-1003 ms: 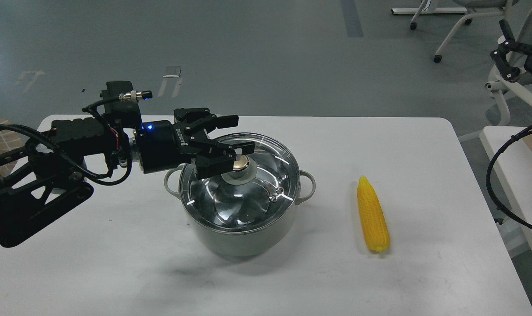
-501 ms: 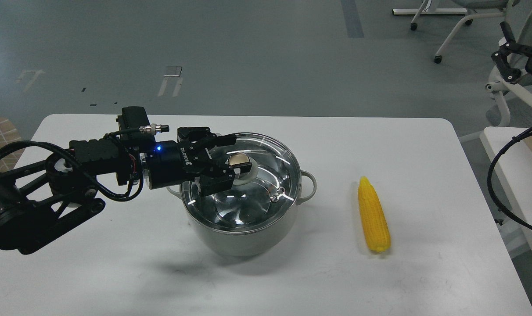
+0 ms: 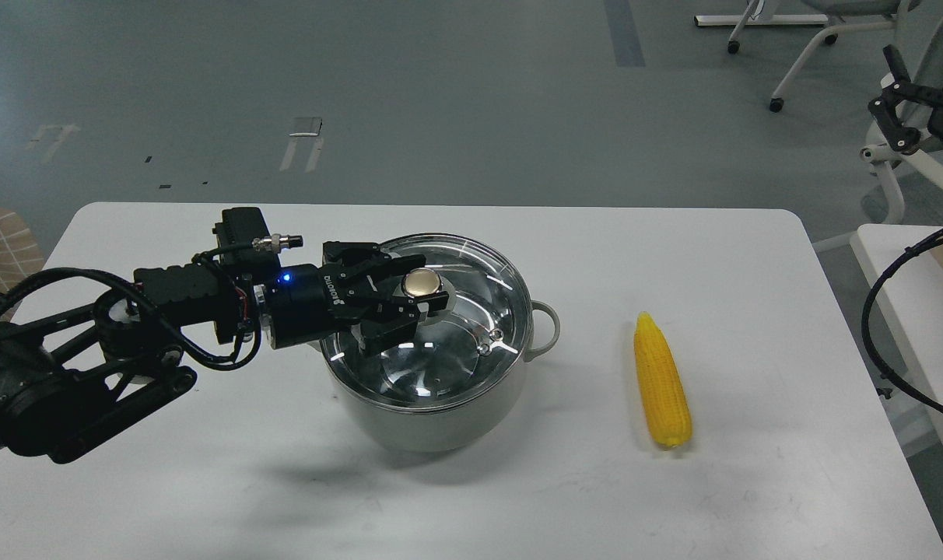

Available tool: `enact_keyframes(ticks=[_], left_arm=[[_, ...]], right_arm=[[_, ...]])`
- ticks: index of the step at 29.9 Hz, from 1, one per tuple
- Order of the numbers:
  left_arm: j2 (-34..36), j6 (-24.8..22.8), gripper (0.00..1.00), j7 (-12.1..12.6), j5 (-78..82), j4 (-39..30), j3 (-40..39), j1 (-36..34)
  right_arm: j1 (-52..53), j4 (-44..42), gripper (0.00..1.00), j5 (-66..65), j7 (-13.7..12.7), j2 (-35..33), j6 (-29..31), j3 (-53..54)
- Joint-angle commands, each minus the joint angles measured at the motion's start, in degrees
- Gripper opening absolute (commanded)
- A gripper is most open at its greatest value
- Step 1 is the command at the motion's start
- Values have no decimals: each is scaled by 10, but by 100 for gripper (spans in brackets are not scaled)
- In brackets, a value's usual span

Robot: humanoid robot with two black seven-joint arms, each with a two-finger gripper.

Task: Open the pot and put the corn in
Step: 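Lift the glass lid off the pot with the left gripper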

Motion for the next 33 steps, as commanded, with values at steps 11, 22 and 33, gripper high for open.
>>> enact_keyframes(ticks=[11, 22, 33], left_arm=[[51, 3, 29, 0, 0, -69, -15, -9], [247, 45, 27, 0, -165, -56, -88, 40], [221, 142, 27, 0, -210, 245, -55, 146]], right_arm=[[-4, 1, 100, 0, -1, -2, 0, 0], [-12, 2, 100, 0, 0, -5, 0, 0], [-16, 1, 100, -1, 0, 7, 0, -1]])
